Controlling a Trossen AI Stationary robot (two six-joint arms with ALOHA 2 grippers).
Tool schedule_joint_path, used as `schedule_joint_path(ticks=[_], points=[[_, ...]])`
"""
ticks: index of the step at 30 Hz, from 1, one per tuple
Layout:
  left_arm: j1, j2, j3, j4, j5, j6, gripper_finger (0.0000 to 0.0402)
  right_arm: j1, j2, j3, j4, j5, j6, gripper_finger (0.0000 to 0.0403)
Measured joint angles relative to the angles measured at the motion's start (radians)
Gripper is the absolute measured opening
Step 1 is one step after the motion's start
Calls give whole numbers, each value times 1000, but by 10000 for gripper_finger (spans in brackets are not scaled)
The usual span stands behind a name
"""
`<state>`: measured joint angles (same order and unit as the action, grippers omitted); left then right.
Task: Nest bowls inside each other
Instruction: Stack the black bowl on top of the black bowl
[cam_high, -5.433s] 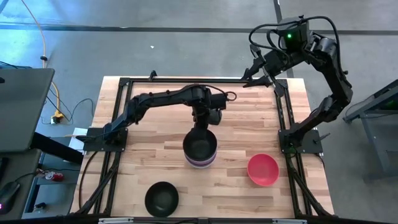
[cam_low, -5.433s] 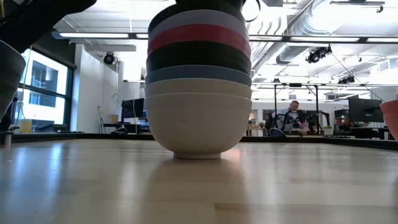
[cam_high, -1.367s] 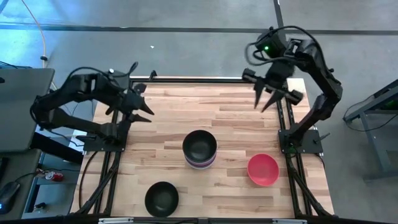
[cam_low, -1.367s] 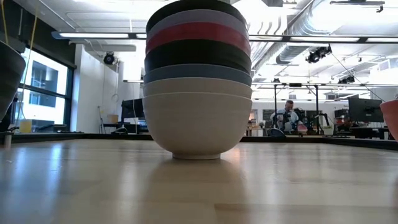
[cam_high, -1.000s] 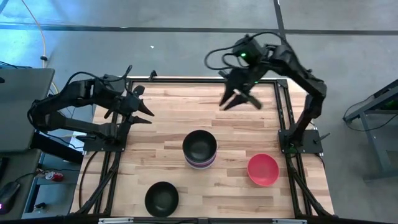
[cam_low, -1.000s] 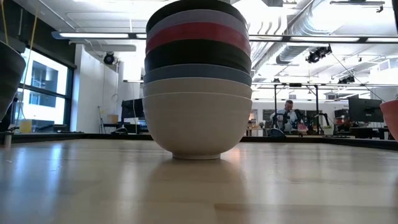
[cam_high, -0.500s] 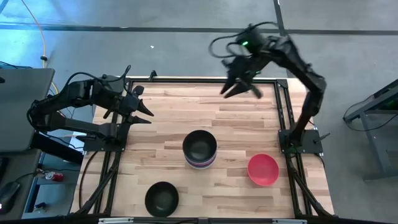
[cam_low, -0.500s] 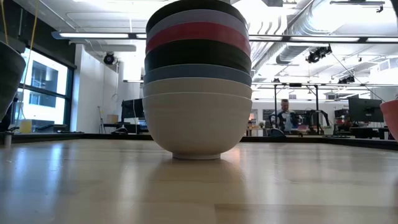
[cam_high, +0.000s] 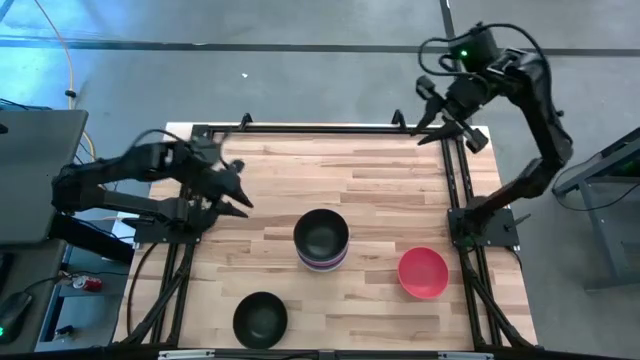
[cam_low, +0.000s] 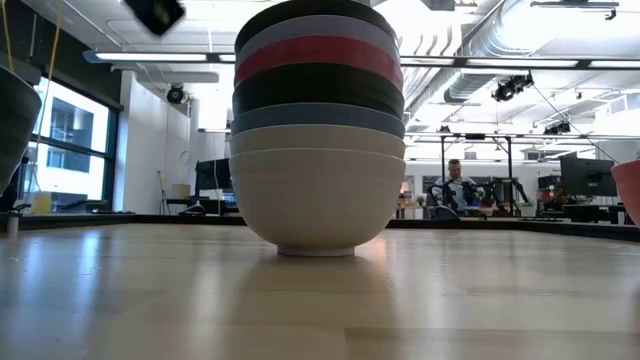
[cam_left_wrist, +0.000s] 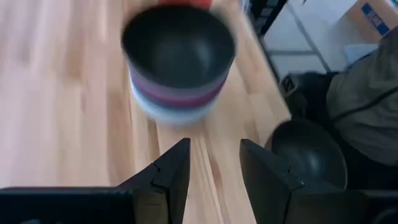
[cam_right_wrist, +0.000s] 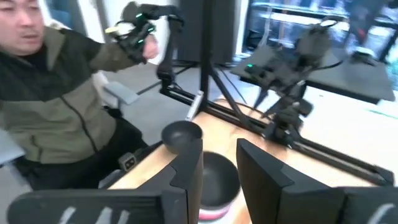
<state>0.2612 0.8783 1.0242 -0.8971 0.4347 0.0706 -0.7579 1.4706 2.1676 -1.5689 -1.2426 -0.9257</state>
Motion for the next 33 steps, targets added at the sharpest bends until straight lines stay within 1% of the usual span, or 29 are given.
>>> schedule_joint_path(ticks=[3,7,10,15,19,26,29,33], points=[[-11,9,-113,70,1,-63,129,-56,-45,-81,14,-4,-38,90],[-42,24,-223,163,4,-145,129,-128,-92,-189,85,-62,-44,90],[-97,26,-282,230,3,-210,129,-184,-117,-259,148,-87,-25,90],[-222,26,-340,377,-3,-326,129,-264,-132,-352,241,-155,9,90],[-341,39,-344,451,-81,-405,129,-313,-132,-422,291,-197,11,90],[-523,76,-345,482,-243,-522,129,-350,-131,-539,405,-273,54,90],[-589,122,-344,490,-307,-563,129,-349,-131,-573,438,-327,52,90],[-650,204,-345,518,-353,-581,129,-348,-131,-593,460,-329,56,90]])
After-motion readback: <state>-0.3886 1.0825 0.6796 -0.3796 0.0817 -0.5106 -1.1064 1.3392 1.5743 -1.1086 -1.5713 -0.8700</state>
